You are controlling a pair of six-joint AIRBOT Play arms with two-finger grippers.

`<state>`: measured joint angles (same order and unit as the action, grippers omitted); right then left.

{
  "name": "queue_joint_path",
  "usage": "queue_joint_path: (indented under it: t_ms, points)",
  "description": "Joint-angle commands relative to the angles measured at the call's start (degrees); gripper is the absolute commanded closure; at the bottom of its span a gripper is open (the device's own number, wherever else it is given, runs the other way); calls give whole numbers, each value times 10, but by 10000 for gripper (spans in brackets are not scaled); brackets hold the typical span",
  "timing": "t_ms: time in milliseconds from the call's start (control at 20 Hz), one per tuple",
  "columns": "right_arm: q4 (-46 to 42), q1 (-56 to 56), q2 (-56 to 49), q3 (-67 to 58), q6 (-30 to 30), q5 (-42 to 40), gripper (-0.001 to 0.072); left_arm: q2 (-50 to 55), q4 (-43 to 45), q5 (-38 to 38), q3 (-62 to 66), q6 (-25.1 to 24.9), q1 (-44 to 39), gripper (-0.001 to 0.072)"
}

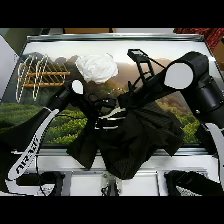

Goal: Fold the clothes and pants, and hang the long-sleeved shirts on hangers.

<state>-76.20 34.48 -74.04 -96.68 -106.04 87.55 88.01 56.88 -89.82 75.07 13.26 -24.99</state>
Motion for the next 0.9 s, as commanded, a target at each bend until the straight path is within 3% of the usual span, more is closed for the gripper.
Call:
queue_joint_path:
  t_ms: [0,350,400,500,550,850]
  points:
    - [23,17,-28,-27,7,-17,702,0,0,-2,0,0,0,696]
    - [32,19,-43,-41,28,-5,689,0,0,-3,0,0,0,696]
    - [32,19,-42,-41,28,1,638,0,0,-5,0,0,0,696]
    - [32,19,-42,-41,28,15,213,0,0,-9,0,0,0,696]
    - [32,19,-42,-41,28,24,172,0,0,-11,0,0,0,696]
    - [32,1,-16,-41,35,65,172,0,0,-13,0,0,0,696]
